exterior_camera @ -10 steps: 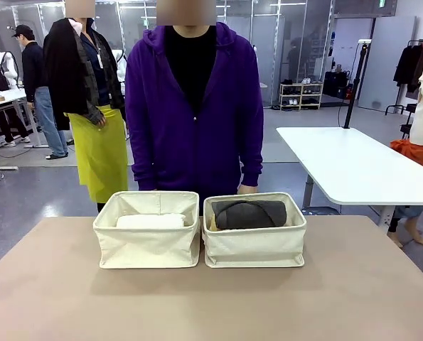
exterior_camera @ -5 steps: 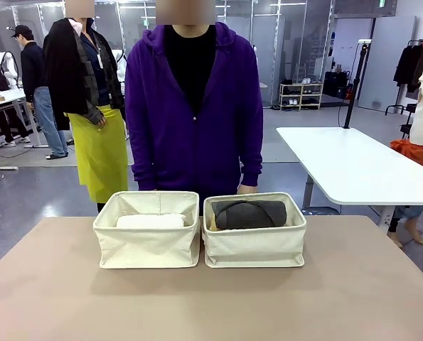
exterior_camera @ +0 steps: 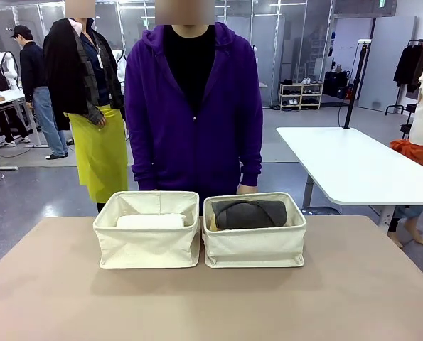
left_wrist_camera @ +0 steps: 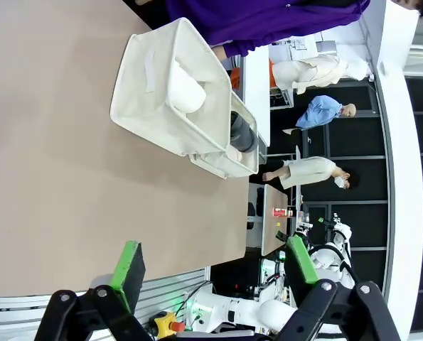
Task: Divide the towels into two baskets.
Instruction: Pick up one hotel-folded towel from the bottom of the table and place it in the Fabric basket indicated by the person.
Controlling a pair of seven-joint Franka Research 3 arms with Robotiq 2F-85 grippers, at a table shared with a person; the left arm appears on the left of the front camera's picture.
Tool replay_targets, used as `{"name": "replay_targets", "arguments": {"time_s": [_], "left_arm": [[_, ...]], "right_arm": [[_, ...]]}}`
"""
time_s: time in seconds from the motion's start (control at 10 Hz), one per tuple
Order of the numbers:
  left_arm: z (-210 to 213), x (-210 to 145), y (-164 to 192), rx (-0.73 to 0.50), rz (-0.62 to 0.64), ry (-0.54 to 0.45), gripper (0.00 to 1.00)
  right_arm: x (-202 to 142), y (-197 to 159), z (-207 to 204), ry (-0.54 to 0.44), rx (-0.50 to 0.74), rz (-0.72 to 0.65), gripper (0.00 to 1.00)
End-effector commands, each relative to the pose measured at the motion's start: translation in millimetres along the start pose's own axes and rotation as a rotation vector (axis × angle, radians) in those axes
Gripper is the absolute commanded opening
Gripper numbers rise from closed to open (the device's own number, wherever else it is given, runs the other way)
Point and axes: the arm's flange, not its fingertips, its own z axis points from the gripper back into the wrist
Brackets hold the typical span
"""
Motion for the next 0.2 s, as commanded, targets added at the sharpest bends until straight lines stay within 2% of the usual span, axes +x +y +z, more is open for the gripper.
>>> {"name": "replay_targets", "arguments": {"time_s": [0.0,0.1], "left_arm": [[1.6,0.0,-2.5,-0.024,-0.01,0.001,1.0],[1.6,0.0,-2.5,-0.024,-0.01,0.001,1.0]], "right_arm": [[-2.8,1.6,0.9,-0.007,0.008,0.006,1.0],[-2.8,1.6,0.9,-0.007,0.008,0.006,1.0]]}}
